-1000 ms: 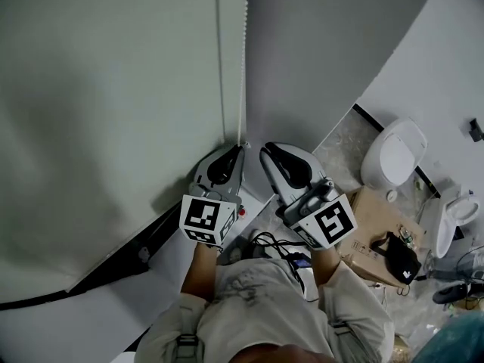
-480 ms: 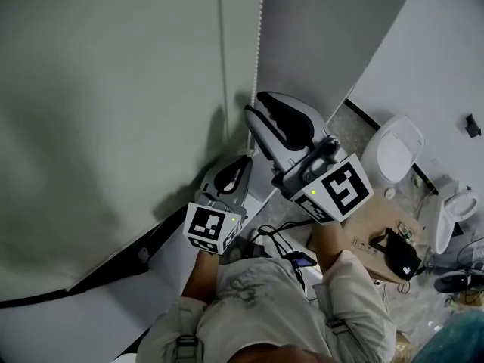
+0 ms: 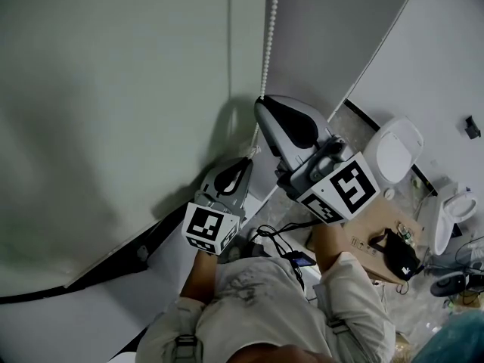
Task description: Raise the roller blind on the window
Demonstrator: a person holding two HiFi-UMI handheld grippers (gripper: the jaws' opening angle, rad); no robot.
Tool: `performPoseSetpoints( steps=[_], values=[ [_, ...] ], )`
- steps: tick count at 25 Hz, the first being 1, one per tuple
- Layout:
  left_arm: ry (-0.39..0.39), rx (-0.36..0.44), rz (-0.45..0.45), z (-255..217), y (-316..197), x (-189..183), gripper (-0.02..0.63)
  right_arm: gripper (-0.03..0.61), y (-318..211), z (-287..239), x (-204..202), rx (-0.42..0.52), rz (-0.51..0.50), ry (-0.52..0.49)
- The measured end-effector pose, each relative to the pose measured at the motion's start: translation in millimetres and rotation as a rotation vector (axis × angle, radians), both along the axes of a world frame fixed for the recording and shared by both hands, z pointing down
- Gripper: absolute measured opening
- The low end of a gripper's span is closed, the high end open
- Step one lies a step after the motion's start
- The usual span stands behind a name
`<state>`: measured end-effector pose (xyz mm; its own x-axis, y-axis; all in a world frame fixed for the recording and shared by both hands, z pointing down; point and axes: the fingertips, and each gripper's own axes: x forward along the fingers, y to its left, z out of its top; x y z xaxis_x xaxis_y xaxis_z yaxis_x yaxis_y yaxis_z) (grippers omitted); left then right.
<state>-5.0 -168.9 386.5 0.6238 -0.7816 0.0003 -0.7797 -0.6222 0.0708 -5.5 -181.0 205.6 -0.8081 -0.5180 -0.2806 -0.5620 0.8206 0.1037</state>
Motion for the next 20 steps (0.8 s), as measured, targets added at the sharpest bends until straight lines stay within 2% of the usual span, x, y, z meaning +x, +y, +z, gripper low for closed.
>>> performPoseSetpoints(
  steps=[5, 12, 20],
  values=[
    [-0.019, -0.026, 0.015, 15, 1, 0, 0.02, 0.017, 2, 15, -1, 0.003, 0.017, 0.022],
    [-0.032, -0.09, 0.027, 36, 3, 4, 0.02, 0.017, 0, 36, 3, -0.043, 0.025, 0.027],
    [-0.059, -0.12, 0.042, 65, 13, 12, 0.02, 0.017, 12, 65, 7, -0.058, 0.043, 0.038]
  ],
)
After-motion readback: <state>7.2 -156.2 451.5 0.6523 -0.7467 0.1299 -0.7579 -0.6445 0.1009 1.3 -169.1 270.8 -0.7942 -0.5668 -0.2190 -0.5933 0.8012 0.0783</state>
